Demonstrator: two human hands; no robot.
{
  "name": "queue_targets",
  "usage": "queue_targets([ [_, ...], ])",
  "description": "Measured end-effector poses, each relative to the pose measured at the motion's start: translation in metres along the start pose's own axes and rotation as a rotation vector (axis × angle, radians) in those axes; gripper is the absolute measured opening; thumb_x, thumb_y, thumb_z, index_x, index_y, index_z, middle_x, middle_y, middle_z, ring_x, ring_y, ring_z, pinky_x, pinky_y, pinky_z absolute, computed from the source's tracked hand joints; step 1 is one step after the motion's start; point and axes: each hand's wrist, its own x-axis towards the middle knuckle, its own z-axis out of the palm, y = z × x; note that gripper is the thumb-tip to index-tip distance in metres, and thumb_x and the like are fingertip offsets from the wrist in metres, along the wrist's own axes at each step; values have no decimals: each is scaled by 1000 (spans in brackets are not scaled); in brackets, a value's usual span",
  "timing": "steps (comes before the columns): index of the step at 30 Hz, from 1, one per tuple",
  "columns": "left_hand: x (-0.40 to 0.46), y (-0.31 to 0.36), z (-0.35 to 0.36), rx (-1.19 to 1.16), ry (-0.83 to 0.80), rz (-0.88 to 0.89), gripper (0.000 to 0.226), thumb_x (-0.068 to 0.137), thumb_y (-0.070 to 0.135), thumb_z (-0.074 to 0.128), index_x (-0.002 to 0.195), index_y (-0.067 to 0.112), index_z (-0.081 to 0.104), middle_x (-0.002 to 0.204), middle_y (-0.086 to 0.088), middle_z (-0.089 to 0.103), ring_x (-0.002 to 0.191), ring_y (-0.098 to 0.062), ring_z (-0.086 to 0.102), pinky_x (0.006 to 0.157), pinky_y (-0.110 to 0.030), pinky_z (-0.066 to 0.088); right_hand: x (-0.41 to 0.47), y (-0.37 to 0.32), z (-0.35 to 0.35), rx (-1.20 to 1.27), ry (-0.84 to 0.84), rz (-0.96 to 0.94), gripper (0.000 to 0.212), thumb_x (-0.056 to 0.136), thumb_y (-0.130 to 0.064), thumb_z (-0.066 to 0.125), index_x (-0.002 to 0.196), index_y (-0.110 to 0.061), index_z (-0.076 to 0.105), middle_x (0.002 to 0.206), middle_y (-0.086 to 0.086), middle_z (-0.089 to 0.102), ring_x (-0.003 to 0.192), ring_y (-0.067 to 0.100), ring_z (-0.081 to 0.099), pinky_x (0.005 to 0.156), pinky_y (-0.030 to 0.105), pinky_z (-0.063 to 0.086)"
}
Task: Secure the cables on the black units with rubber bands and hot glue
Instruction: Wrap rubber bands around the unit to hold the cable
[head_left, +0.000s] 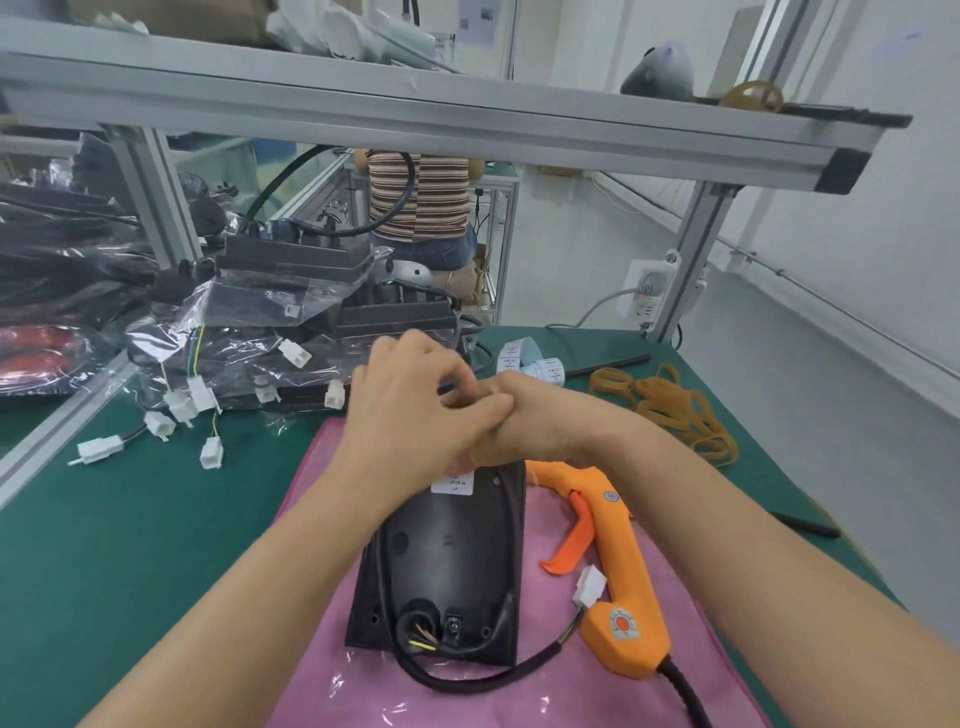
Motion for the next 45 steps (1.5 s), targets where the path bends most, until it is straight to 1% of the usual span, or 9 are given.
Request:
queue_targets([
  [4, 23, 9, -7, 147, -248, -57, 17, 66, 23, 73, 67, 24, 56, 82, 7, 55, 79, -17, 53, 68, -29, 41, -5, 2, 2, 5, 31, -8, 18, 76, -21, 81, 77, -11, 66, 67, 0, 63, 66, 4, 53, 64, 22, 42],
  [6, 28, 15, -3, 395, -131, 18, 16, 67, 22, 67, 69, 21, 51, 78, 6, 55, 80, -22, 53, 62, -29, 36, -6, -1, 4, 17, 49, -25, 23, 76, -18, 81, 84, -3, 64, 75, 10, 65, 71, 7, 55, 70, 31, 46],
  [9, 32, 17, -5, 503, 73, 140, 19, 63, 14, 61, 68, 21, 45, 68, 4, 49, 72, -28, 49, 53, -28, 27, -10, -7, 2, 19, 69, -85, 17, 77, -15, 80, 88, -17, 68, 77, -12, 67, 74, 0, 59, 74, 24, 47],
  [13, 44, -26, -34, 198, 178, -51, 21, 58, -1, 62, 58, 17, 52, 65, 4, 57, 69, -26, 53, 62, -30, 38, -16, -12, -1, 7, 105, -150, 55, 73, -15, 83, 125, -21, 64, 116, -12, 68, 106, -1, 62, 98, 17, 44],
  [19, 24, -72, -31, -274, 167, -261, 36, 54, -18, 57, 47, 17, 52, 49, -3, 55, 43, -16, 51, 48, -26, 42, -18, -13, 3, 1, 135, -221, 52, 72, -11, 83, 120, -23, 67, 88, -28, 67, 86, -12, 61, 80, 5, 41],
  [25, -17, -95, -21, -674, 192, -448, 50, 64, -28, 51, 48, 19, 45, 45, 0, 50, 37, -12, 48, 37, -22, 41, -20, -11, 5, 42, 147, -231, 52, 73, -10, 82, 120, -24, 67, 95, -21, 71, 95, -3, 67, 92, 16, 49],
  [33, -23, -84, 14, -917, 1, -675, 39, 74, -25, 40, 57, 9, 50, 54, -8, 48, 49, -20, 46, 42, -19, 42, -18, -10, 5, 89, 145, -228, 50, 73, -5, 82, 118, -19, 67, 94, -18, 72, 94, 0, 68, 88, 15, 51],
  [41, -46, -83, 24, -1446, -170, -492, 40, 85, 28, 52, 115, 11, 71, 114, -15, 70, 104, -29, 67, 81, -36, 56, -9, -4, 8, 142, 143, -212, 49, 74, -7, 81, 117, -23, 65, 101, -8, 73, 96, 6, 68, 91, 23, 52],
  [45, -47, -84, 27, -1168, -207, -280, 63, 72, 15, 67, 134, 14, 52, 126, -12, 64, 113, -24, 63, 91, -37, 54, -7, 10, 14, 203, 211, -139, 47, 77, -10, 80, 116, -22, 57, 113, -1, 68, 98, 7, 65, 94, 27, 51],
])
